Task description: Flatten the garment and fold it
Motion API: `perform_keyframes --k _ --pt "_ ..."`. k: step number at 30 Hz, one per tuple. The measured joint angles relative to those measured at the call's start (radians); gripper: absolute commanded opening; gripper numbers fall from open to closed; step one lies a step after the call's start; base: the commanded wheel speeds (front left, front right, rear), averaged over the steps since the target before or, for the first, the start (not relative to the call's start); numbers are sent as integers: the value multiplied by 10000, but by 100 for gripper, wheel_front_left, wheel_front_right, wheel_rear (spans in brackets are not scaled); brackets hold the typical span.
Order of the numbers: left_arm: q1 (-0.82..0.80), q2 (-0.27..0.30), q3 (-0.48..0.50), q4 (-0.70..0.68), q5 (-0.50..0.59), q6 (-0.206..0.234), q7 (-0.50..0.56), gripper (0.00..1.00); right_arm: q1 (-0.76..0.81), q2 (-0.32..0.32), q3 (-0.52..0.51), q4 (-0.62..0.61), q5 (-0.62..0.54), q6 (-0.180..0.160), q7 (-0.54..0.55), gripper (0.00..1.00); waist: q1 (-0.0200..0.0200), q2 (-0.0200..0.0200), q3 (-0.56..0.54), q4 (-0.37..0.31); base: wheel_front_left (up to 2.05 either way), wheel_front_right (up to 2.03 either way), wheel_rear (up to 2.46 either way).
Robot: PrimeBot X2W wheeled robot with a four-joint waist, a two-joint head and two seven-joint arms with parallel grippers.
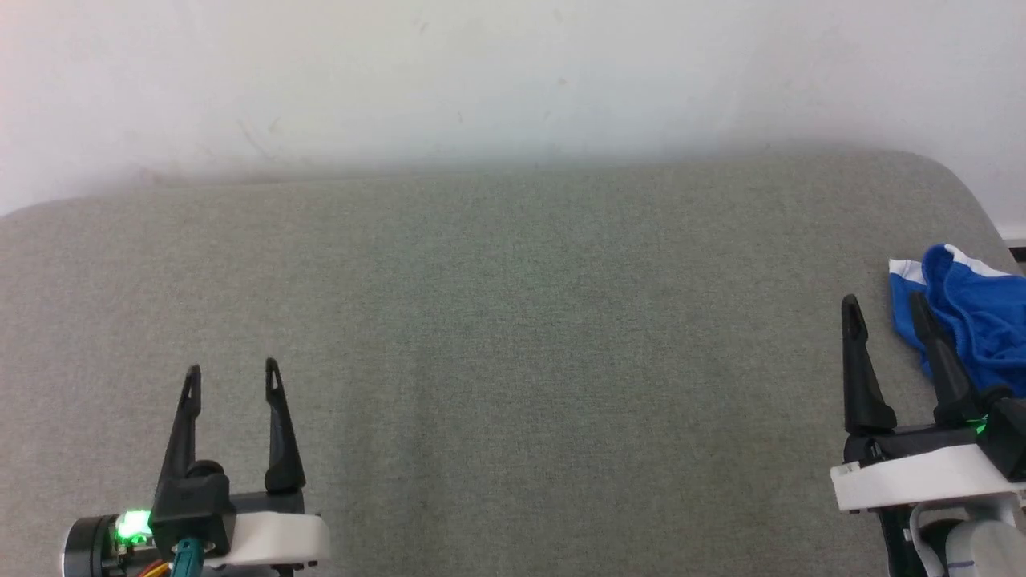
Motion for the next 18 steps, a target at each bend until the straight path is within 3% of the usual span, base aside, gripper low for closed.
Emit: perform_keyframes --k 3,4,18 --pt "41 0 -19 29 84 -104 0 100 142 31 23 -23 -127 2 0 100 0 0 -127 40 0 0 0" --pt "36 4 -29 29 79 -104 6 0 149 25 29 -8 -128 4 8 0 -2 1 -131 41 0 0 0" --pt "14 -38 -19 84 77 -247 207 0 147 19 56 6 -232 4 203 0 1 0 -159 58 0 0 0"
